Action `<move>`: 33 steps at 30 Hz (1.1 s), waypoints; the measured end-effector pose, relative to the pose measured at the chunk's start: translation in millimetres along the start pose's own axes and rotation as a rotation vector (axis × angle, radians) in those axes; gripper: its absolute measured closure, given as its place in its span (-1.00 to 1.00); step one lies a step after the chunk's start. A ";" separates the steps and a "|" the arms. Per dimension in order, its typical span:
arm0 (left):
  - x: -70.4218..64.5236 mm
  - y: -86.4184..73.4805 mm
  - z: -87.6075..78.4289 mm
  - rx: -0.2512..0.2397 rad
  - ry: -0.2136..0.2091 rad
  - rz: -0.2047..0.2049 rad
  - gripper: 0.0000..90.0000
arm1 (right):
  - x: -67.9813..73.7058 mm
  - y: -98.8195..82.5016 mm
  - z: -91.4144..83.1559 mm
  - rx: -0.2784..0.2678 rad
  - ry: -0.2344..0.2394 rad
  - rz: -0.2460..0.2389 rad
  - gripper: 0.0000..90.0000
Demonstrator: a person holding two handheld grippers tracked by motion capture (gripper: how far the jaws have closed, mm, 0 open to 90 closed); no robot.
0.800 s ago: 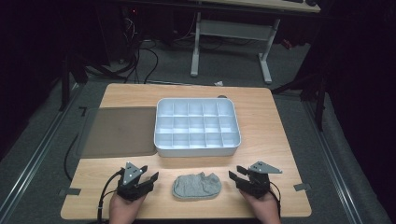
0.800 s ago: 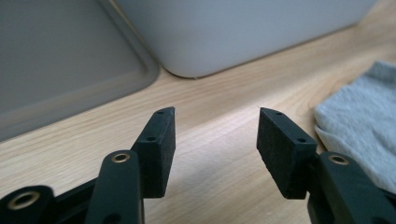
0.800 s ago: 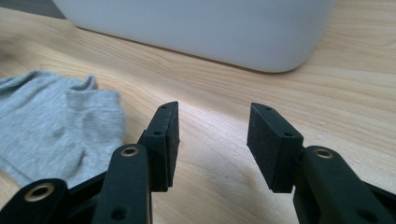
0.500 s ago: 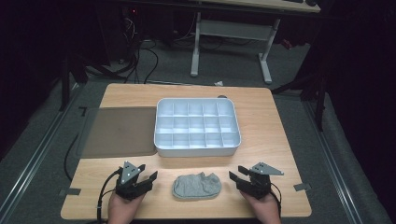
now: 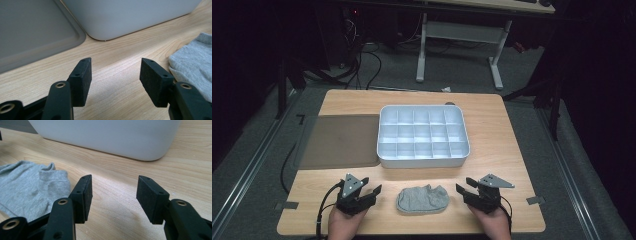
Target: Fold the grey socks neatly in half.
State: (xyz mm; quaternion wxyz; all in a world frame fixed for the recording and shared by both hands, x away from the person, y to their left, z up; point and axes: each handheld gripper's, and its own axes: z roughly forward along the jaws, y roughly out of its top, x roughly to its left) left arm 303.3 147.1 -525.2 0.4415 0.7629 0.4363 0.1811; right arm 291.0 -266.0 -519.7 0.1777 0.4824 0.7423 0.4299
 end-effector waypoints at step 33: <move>-72.2 -3.2 11.9 0.076 -0.123 0.185 0.04 | 47.3 -8.4 13.1 0.131 0.095 -0.039 0.32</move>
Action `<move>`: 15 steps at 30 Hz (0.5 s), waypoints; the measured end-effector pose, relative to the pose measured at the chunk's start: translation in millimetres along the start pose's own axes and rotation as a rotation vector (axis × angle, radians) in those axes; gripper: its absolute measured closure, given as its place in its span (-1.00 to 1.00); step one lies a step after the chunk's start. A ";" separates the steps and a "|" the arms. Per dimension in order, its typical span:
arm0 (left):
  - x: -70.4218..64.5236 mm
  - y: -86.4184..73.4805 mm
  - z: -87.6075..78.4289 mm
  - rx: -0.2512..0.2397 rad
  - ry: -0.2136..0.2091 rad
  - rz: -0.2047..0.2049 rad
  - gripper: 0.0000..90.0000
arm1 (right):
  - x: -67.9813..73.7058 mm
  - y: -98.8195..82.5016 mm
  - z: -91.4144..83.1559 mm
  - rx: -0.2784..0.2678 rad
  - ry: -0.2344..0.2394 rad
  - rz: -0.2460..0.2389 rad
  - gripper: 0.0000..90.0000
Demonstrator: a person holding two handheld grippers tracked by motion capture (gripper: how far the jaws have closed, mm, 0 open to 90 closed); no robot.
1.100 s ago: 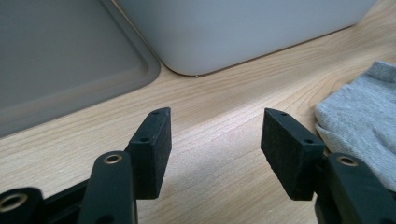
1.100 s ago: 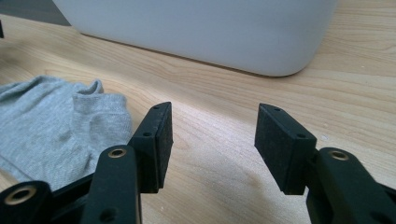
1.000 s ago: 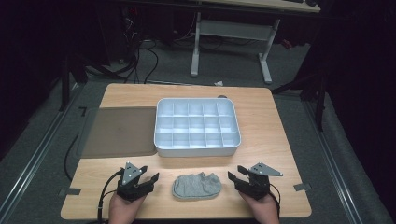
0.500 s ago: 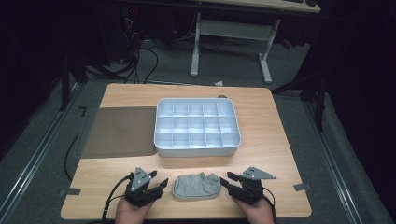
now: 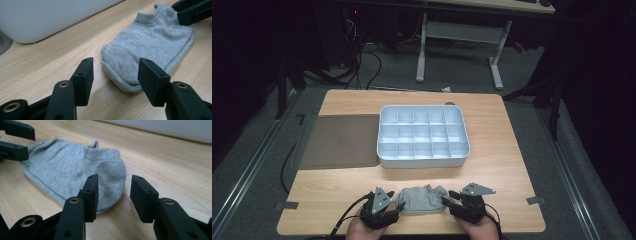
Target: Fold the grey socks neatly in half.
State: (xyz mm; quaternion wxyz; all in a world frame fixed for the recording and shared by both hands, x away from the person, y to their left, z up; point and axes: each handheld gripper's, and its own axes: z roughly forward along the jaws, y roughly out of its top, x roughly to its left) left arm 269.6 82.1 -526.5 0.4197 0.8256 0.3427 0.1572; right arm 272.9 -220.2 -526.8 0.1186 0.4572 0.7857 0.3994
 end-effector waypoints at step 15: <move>-8.9 -1.8 4.9 0.050 0.044 0.061 0.05 | 7.5 -1.9 4.4 0.023 -0.013 -0.018 0.68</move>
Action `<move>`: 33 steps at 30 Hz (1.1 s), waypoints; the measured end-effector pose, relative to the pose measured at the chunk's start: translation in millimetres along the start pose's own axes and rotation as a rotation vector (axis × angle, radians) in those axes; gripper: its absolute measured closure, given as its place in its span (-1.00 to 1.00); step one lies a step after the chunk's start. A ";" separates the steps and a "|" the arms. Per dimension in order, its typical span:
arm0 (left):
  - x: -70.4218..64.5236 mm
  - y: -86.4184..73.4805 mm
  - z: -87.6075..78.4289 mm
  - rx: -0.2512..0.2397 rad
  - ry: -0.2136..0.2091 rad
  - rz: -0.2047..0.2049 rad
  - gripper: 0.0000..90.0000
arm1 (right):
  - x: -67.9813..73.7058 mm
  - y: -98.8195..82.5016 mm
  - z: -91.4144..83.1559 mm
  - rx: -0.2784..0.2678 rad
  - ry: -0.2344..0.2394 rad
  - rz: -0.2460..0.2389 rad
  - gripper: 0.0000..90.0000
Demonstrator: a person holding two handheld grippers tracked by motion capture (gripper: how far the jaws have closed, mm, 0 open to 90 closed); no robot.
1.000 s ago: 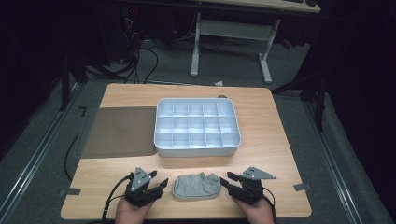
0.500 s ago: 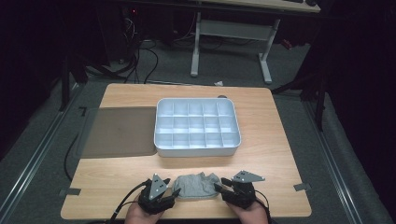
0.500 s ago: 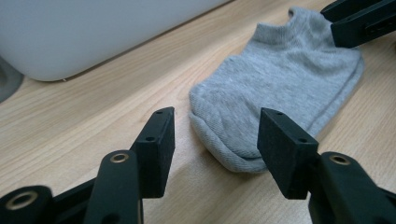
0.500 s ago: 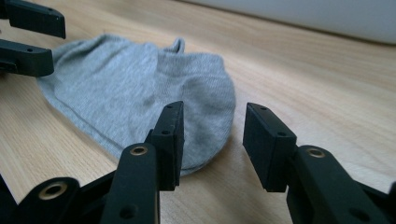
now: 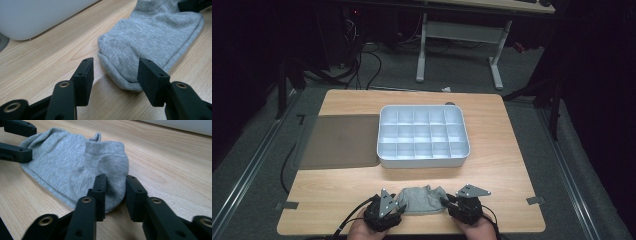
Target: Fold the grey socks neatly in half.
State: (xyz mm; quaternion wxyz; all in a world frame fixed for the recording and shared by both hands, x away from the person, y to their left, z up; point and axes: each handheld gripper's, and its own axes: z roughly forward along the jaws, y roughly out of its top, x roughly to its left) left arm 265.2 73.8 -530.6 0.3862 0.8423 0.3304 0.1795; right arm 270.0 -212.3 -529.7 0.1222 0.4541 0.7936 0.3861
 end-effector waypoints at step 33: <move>-37.8 48.4 52.6 0.016 -0.094 -0.009 1.00 | -7.3 8.3 -8.6 -0.068 0.018 0.011 0.92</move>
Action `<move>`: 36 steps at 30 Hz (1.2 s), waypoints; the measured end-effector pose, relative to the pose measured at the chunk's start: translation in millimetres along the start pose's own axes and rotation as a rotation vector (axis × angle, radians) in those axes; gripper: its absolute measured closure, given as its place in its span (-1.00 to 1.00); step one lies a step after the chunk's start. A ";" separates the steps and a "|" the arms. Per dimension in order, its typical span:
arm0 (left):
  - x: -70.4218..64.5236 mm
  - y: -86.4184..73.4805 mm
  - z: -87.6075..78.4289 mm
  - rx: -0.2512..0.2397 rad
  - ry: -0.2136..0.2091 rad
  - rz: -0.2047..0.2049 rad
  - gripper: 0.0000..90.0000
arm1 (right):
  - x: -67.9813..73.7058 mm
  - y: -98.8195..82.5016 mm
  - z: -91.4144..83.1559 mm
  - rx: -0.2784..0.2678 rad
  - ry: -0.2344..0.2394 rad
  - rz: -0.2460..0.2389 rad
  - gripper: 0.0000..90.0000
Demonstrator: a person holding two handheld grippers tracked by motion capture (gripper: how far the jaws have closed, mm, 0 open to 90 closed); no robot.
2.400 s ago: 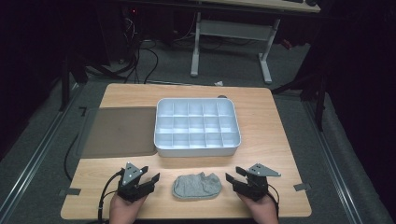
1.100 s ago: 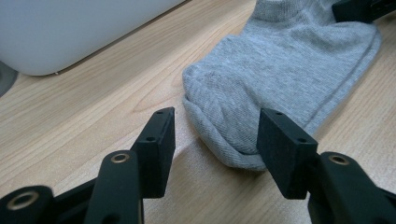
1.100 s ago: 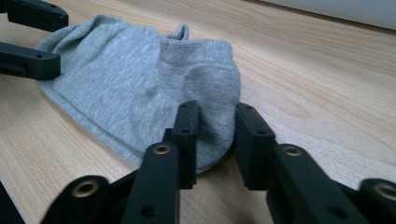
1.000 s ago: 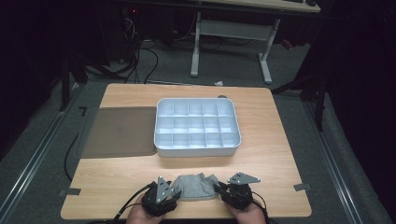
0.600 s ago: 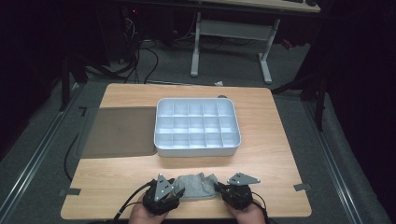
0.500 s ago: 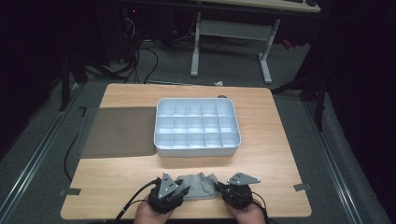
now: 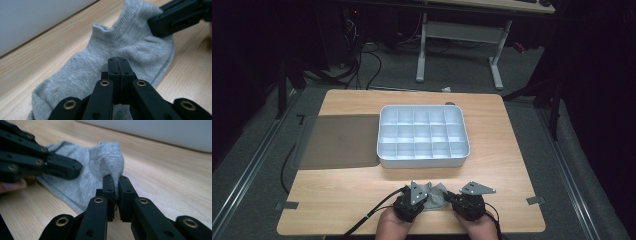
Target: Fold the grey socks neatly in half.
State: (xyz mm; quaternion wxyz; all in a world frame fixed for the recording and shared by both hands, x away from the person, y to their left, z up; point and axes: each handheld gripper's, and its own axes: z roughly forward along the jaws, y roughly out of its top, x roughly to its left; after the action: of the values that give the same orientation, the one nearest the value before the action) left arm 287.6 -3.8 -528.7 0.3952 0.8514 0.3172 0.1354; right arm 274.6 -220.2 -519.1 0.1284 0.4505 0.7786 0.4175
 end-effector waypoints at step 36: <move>52.1 -34.9 -33.7 -0.093 -0.094 -0.236 0.73 | 16.9 25.6 -6.2 -0.017 -0.067 -0.062 0.90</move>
State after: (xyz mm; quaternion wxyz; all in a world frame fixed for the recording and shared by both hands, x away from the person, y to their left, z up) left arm 296.0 66.7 -534.3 0.4618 0.7943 0.3898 0.0625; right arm 276.8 -203.5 -492.7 0.1708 0.4388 0.7840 0.4046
